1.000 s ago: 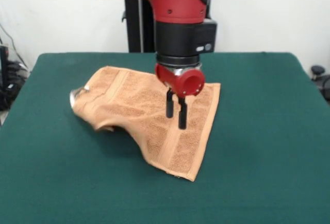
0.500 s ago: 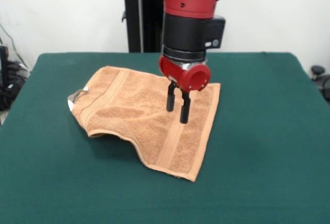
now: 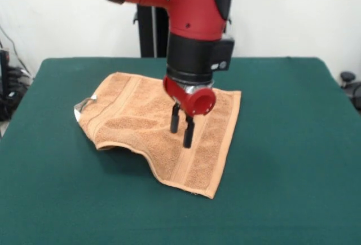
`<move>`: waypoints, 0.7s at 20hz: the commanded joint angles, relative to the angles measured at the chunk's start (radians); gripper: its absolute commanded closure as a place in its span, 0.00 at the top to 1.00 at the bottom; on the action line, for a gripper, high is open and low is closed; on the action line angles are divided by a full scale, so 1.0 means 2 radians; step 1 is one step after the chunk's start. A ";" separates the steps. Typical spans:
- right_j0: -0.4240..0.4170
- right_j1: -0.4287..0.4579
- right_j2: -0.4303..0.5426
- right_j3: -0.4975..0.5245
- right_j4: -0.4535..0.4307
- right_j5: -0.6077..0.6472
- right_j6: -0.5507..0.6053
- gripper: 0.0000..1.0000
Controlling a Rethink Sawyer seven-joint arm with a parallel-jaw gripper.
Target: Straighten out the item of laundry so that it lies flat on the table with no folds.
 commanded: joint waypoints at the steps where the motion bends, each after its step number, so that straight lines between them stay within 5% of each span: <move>1: -0.001 0.052 -0.001 -0.056 -0.009 0.089 -0.095 1.00; 14: -0.033 0.015 0.034 -0.084 -0.001 0.149 -0.156 1.00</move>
